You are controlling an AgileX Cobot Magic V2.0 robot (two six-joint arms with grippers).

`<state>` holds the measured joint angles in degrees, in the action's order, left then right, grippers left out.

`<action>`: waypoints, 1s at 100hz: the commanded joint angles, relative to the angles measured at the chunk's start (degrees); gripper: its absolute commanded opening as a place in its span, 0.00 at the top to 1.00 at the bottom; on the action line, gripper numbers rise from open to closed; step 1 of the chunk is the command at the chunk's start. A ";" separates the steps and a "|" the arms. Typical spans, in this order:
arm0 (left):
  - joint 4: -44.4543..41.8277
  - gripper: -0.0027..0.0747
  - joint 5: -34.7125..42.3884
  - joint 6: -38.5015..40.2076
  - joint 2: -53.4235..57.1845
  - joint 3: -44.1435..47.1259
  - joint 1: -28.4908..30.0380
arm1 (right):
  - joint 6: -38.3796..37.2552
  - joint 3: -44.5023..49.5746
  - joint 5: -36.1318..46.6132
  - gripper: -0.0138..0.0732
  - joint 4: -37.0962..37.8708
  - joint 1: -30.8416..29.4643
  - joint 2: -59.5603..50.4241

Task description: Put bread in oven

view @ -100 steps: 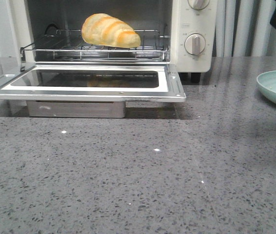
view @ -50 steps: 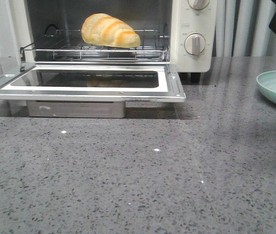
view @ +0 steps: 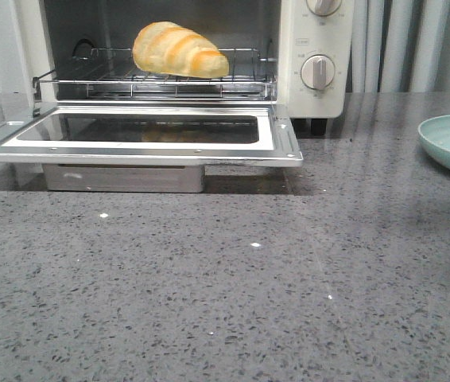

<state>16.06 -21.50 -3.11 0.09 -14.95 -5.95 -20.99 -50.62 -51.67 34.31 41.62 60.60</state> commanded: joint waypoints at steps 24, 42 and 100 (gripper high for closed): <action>1.04 0.99 4.05 -0.10 1.54 -1.32 0.29 | 0.08 -1.27 2.56 0.92 0.50 -0.26 -1.19; 1.04 0.99 4.05 -0.10 1.54 -1.32 0.29 | 7.85 -1.03 10.46 0.92 -7.71 -4.09 -2.22; 1.04 0.99 4.05 -0.10 1.54 -1.32 0.29 | 18.45 15.44 33.17 0.92 -24.32 -22.22 -18.07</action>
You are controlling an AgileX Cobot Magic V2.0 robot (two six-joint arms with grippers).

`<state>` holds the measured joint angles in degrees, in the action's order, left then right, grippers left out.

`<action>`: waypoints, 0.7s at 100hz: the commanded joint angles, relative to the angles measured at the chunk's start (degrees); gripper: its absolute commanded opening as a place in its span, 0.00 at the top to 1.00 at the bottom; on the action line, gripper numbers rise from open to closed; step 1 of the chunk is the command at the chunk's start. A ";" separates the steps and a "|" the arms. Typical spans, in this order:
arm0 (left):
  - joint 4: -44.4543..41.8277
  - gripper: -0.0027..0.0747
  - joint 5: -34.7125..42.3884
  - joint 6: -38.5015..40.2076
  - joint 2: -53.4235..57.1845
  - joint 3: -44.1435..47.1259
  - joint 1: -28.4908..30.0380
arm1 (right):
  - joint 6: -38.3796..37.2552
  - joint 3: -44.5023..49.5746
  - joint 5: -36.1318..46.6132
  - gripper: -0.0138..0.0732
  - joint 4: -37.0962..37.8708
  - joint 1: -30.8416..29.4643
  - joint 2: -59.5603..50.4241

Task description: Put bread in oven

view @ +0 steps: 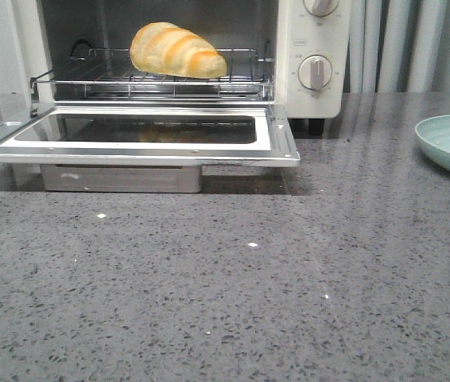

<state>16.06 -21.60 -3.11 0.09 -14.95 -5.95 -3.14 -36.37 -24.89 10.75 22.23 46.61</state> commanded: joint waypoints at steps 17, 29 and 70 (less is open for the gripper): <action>1.04 0.99 4.15 -0.10 1.54 -1.32 0.29 | 0.60 8.63 12.15 0.92 -3.14 -9.13 -13.74; 1.04 0.99 4.15 -0.10 1.54 -1.32 0.29 | 0.60 13.84 15.11 0.92 -5.37 -13.79 -20.35; 1.04 0.99 4.15 -0.10 1.54 -1.32 0.29 | 0.50 26.18 19.01 0.92 -6.54 -21.51 -34.45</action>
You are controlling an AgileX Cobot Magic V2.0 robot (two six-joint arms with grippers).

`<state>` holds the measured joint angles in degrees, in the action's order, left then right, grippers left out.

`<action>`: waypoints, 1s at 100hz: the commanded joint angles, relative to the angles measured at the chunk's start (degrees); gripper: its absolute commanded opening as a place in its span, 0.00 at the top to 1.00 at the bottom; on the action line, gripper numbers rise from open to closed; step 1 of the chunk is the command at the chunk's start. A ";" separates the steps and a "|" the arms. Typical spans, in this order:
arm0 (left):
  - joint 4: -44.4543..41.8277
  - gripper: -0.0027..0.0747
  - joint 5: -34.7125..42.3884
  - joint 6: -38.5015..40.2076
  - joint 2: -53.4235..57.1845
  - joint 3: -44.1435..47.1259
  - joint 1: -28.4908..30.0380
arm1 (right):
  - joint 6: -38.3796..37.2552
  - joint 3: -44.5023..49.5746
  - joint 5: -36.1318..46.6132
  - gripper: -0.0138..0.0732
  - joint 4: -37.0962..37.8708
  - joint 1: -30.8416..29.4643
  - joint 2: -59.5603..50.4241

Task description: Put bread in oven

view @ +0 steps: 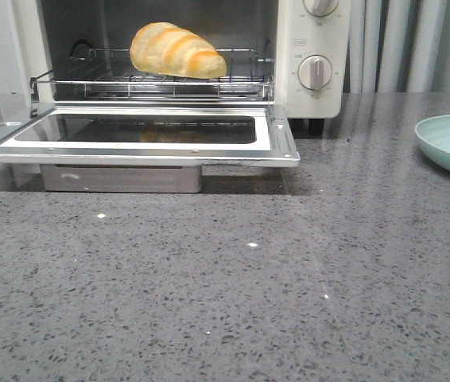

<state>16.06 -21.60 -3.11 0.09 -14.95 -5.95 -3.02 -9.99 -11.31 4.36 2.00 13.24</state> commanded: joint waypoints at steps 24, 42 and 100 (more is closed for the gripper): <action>1.04 0.99 4.15 -0.10 1.54 -1.32 0.29 | 0.27 3.53 5.56 0.92 -0.15 -3.34 -5.61; 1.04 0.99 4.15 -0.10 1.54 -1.32 0.29 | 0.27 7.56 5.80 0.92 -0.15 -3.34 -9.73; 1.04 0.99 4.15 -0.10 1.54 -1.32 0.29 | 0.27 11.96 2.31 0.92 -0.19 -6.87 -14.74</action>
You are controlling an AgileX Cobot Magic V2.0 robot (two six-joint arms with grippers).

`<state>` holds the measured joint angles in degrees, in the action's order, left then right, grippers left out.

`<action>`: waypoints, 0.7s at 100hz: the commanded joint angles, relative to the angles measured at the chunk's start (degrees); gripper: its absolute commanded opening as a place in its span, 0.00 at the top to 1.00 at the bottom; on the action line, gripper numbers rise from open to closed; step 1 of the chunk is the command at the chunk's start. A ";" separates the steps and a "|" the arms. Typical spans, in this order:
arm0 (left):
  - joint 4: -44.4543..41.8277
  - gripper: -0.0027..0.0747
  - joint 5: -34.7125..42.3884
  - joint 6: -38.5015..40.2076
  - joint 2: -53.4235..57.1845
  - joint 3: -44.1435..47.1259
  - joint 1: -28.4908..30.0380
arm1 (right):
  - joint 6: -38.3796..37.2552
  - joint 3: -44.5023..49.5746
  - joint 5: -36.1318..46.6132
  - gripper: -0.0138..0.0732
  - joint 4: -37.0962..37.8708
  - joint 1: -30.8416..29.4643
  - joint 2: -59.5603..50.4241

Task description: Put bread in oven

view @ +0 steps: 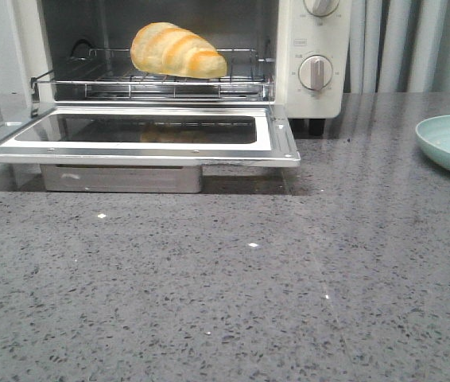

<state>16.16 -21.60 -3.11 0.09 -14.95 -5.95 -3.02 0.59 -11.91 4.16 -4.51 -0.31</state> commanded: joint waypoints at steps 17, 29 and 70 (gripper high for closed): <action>0.95 0.99 4.15 -0.10 1.54 -1.32 0.29 | 0.27 1.38 2.13 0.92 0.02 -2.49 -1.20; 0.95 0.99 4.15 -0.10 1.54 -1.32 0.29 | 0.27 1.38 0.82 0.92 0.02 -4.52 -1.20; 0.95 0.99 4.15 -0.10 1.54 -1.32 0.29 | 0.27 1.38 -5.74 0.92 -0.08 -4.52 -1.20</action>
<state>16.16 -21.60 -3.11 0.09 -14.95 -5.95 -3.02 0.59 -18.98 4.12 -8.64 -0.31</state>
